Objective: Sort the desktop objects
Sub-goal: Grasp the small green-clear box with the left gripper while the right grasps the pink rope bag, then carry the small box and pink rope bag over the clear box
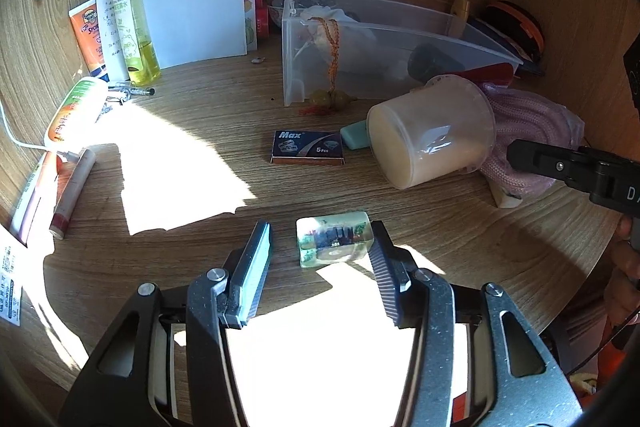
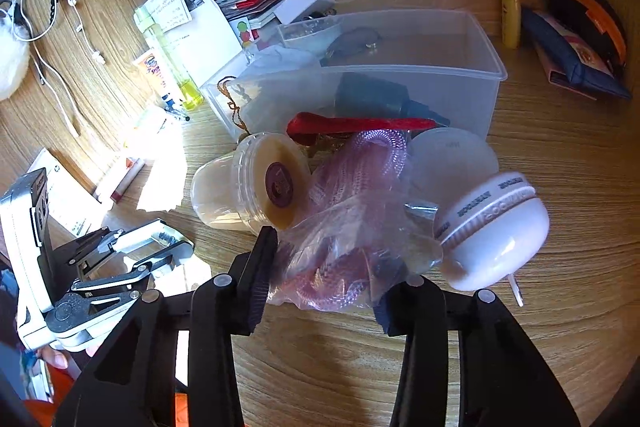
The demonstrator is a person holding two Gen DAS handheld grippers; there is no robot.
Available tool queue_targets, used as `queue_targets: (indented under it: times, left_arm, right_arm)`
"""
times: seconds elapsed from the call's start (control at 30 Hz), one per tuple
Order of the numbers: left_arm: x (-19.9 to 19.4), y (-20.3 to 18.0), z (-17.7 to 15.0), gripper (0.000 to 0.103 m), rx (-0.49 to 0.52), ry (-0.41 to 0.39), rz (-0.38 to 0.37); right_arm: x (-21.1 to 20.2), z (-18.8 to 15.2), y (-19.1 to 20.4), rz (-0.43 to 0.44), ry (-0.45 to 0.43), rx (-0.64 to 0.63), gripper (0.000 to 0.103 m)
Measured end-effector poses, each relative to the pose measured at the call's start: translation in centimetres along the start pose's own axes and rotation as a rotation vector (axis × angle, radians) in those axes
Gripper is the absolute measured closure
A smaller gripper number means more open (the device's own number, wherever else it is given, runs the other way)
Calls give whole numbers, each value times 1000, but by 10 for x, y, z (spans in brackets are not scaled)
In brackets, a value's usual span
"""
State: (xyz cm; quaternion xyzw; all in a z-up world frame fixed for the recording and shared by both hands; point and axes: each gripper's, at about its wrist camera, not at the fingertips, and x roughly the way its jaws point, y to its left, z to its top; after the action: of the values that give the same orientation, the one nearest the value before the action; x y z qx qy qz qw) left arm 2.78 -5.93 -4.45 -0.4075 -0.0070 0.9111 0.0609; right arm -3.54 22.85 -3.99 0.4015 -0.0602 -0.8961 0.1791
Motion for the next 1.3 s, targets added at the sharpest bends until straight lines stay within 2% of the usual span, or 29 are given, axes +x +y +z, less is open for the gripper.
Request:
queue_targets:
  times: [0.1,0.27,0.5,0.93,1.3]
  left_arm:
    - [1,1,1,68,-7,-3,19]
    - [1,0,2,68,-17,-8,14]
    - [-9,-4,11,68,-17,-54,2]
    - [-30,-19,49,68,20,-145,-24]
    - [-33,-32,77,68,45,-173,-61]
  right_arm:
    - [-9,1,2,-12,-26,-9,70]
    - [-22,4,4,-31,-65,-21,74]
    - [-35,6,9,-54,-100,-31,76]
    - [-68,15,19,-75,-190,-67,76]
    - [-80,32,11,-117,-239,-61,76]
